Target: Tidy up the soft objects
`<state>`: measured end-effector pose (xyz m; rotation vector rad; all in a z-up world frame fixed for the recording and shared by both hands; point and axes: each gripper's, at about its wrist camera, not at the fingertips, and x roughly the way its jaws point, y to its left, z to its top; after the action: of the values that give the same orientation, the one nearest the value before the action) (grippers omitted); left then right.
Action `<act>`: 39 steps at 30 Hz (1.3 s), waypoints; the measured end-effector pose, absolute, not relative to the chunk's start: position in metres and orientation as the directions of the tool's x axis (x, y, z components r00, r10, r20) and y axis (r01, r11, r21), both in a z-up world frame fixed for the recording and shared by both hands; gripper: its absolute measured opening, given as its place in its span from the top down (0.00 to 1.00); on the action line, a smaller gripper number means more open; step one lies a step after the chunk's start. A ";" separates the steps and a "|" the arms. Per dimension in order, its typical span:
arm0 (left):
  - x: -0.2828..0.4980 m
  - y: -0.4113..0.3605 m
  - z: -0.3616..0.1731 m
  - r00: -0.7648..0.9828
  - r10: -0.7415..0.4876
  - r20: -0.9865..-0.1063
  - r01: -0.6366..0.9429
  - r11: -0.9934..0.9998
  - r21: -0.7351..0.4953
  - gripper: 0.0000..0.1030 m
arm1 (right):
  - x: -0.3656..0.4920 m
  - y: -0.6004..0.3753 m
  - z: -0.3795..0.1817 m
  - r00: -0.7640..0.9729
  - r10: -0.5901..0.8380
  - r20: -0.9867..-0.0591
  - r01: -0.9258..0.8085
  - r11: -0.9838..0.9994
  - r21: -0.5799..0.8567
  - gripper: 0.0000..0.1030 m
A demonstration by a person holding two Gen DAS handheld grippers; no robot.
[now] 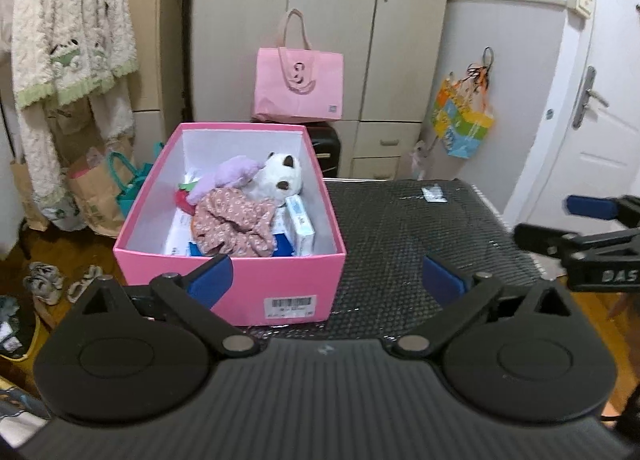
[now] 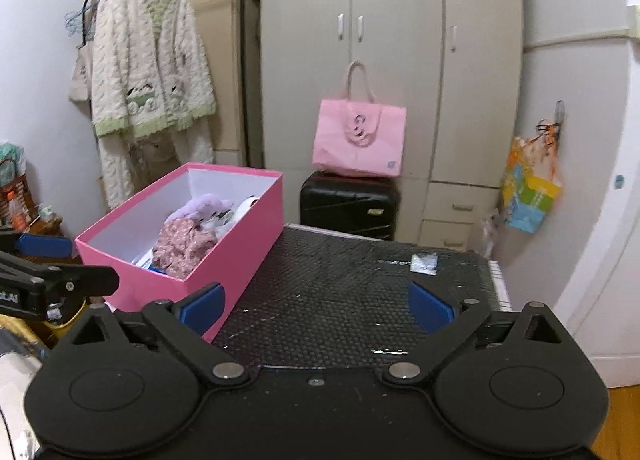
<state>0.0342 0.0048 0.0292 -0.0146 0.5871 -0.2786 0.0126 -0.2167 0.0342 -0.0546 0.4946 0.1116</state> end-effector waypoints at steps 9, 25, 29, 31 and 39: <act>0.025 0.003 0.025 0.849 -0.136 -0.511 0.151 0.989 -0.012 0.00 | -0.011 -0.221 0.031 0.902 0.006 -0.432 -0.007 1.000 0.000 0.03; 0.012 -0.011 0.019 0.870 -0.088 -0.484 0.134 0.989 0.060 0.00 | -0.019 -0.226 0.014 0.878 -0.029 -0.477 0.043 0.999 0.019 0.03; 0.006 -0.010 0.017 0.876 -0.087 -0.474 0.125 0.991 0.048 0.00 | -0.025 -0.227 0.014 0.891 -0.026 -0.453 0.040 0.999 0.022 0.03; 0.005 -0.009 0.016 0.879 -0.085 -0.469 0.119 0.992 0.044 0.00 | -0.027 -0.227 0.014 0.899 -0.021 -0.438 0.035 0.999 0.023 0.03; 0.003 -0.010 0.010 0.889 -0.065 -0.453 0.099 0.994 0.050 0.00 | -0.031 -0.224 0.008 0.916 -0.042 -0.398 0.040 0.999 -0.014 0.03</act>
<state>0.0027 -0.0099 0.0102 0.0727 0.4679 -0.0853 -0.0314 -0.2238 0.0080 -0.0053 0.4100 -0.0420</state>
